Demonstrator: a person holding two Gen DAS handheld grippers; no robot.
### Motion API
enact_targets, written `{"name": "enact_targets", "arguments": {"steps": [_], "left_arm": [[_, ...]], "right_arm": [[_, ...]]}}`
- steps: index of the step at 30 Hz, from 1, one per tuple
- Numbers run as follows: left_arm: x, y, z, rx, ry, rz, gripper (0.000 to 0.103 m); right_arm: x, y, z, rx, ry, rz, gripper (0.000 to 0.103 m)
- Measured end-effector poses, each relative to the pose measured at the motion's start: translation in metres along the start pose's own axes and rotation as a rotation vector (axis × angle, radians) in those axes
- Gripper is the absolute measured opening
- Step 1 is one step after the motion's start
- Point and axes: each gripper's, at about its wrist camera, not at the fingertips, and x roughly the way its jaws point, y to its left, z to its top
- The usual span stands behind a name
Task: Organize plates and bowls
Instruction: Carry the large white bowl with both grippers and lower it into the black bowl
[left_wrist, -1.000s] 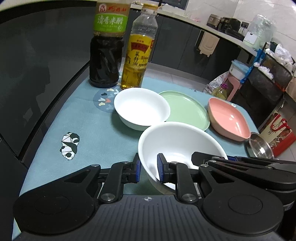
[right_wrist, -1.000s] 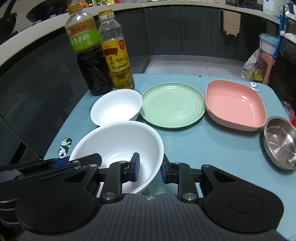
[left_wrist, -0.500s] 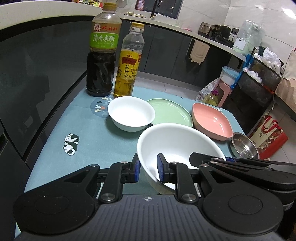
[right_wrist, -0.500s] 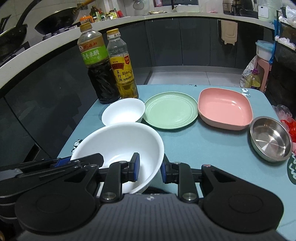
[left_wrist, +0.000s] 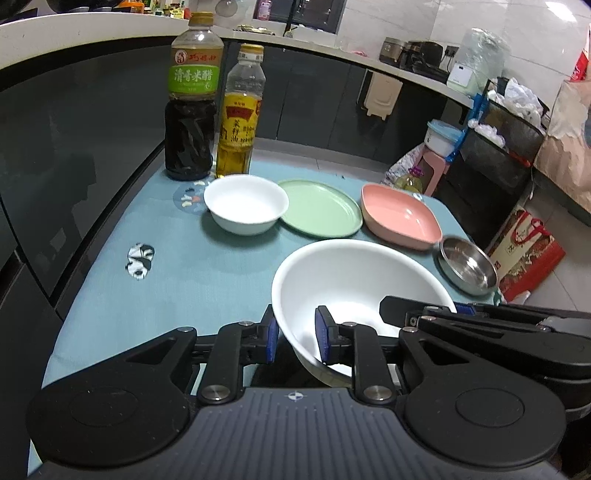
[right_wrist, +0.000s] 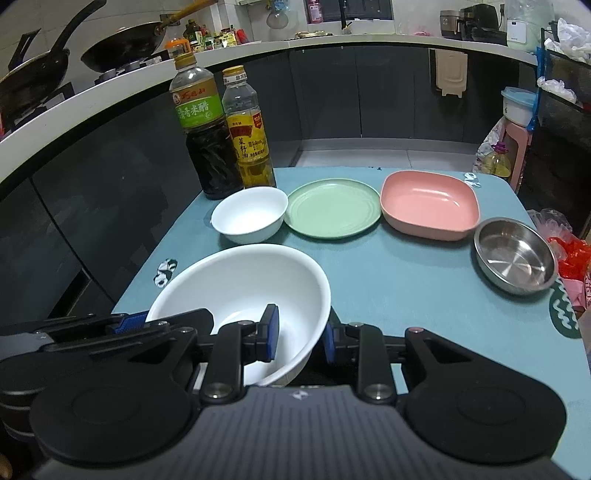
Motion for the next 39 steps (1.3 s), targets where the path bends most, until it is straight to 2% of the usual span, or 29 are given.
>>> {"name": "enact_targets", "arguments": {"steps": [22, 39], "left_arm": [[-0.005, -0.004, -0.044, 0.04, 0.1, -0.001, 0.019], [0.003, -0.005, -0.049, 0.058, 0.118, 0.011, 0.019]], "right_arm": [[-0.009, 0.002, -0.046, 0.0, 0.065, -0.014, 0.017], [-0.003, 0.002, -0.053, 0.002, 0.09, -0.029, 0.017]]}}
